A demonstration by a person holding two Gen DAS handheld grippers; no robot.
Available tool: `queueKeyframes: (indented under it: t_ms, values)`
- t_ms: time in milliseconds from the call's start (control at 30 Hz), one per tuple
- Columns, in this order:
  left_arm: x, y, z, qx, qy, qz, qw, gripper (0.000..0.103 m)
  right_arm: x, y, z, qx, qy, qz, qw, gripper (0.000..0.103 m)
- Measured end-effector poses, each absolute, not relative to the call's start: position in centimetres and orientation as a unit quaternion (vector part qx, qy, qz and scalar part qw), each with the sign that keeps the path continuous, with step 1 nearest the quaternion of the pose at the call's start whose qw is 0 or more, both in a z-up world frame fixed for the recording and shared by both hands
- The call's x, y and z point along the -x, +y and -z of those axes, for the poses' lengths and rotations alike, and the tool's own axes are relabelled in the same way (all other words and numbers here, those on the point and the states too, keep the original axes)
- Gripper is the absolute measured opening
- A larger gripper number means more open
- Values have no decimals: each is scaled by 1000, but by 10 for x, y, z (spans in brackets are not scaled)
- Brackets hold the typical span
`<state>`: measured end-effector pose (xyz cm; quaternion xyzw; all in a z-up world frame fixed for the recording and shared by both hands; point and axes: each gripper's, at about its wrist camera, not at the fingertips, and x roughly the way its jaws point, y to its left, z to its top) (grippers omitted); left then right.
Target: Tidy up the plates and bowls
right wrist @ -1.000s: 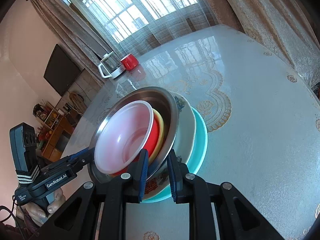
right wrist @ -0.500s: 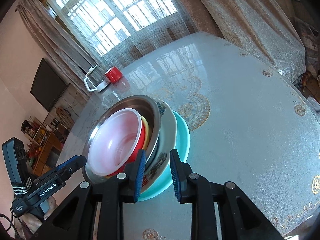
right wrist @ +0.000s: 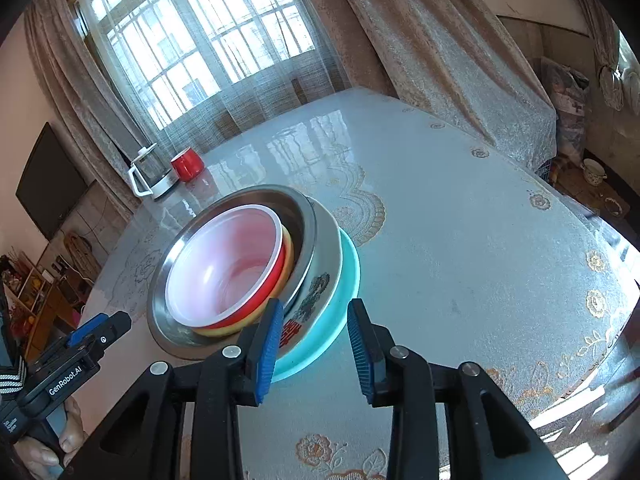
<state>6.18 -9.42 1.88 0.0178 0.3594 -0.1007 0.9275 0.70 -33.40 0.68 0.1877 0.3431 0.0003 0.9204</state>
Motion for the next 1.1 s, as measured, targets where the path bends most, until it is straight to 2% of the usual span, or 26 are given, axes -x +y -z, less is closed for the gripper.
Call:
queueKeyframes:
  t_ms: [467,567,1100]
  values:
    - [-44,-82,-18,-38,318,115,940,64,10,-264,-9,-111,339,58,932,37]
    - [-40,-78,-19,-37,311,118,942,67,10,-253,-9,-102,338,63,933,37]
    - [-39,-69,-26,-33,294,124,947,71,8,-241,-13,-98,330,66,936,38]
